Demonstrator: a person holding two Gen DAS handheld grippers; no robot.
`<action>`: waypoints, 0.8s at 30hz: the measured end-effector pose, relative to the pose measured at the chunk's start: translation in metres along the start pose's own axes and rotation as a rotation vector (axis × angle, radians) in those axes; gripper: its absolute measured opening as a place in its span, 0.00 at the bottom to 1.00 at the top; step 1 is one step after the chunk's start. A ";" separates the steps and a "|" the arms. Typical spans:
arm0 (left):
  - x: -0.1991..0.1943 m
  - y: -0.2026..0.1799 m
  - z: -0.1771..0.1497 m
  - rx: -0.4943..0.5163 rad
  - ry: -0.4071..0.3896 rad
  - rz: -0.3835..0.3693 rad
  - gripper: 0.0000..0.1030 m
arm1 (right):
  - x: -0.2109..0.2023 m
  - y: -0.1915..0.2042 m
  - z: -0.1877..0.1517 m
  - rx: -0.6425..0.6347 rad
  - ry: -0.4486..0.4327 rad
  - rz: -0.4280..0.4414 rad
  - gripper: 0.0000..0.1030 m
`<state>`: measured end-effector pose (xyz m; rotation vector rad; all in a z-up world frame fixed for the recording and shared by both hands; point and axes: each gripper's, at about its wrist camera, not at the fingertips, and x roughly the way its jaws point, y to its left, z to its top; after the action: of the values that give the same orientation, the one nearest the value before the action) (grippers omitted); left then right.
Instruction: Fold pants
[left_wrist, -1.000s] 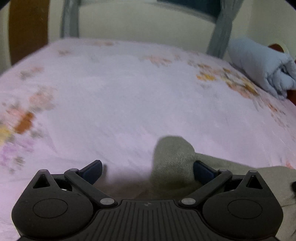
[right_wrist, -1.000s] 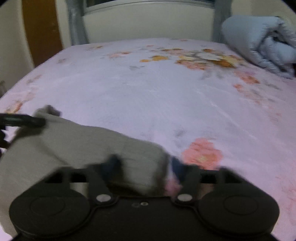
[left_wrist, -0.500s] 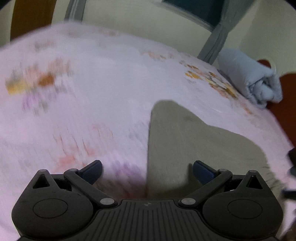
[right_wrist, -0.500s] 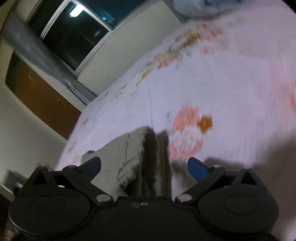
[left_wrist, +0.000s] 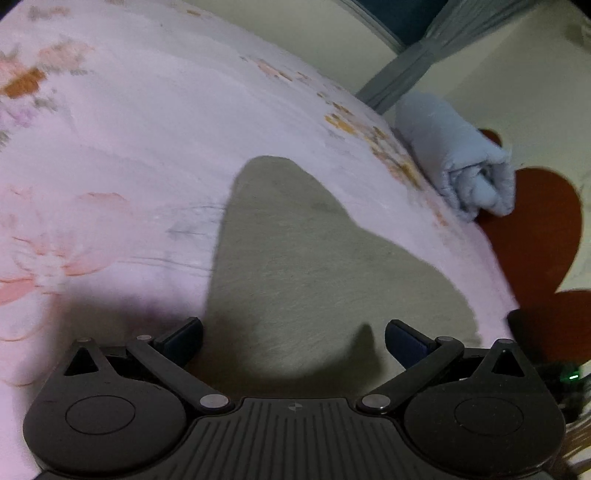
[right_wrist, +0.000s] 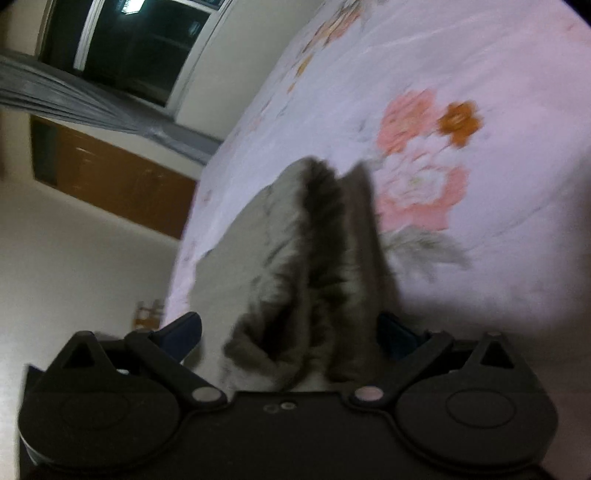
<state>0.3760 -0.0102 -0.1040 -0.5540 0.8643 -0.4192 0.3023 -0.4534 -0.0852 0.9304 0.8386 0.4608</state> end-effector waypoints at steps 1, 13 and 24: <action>0.003 0.003 0.001 -0.017 0.001 -0.014 1.00 | 0.003 -0.002 0.004 0.015 0.000 0.011 0.95; 0.016 0.004 -0.002 -0.018 0.016 -0.053 0.91 | 0.023 0.001 0.020 0.002 0.086 0.021 0.78; -0.009 -0.033 0.002 0.130 -0.072 0.046 0.22 | 0.022 0.031 0.021 -0.124 0.070 -0.084 0.43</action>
<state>0.3684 -0.0301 -0.0770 -0.4258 0.7730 -0.4080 0.3322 -0.4325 -0.0621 0.7657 0.8991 0.4692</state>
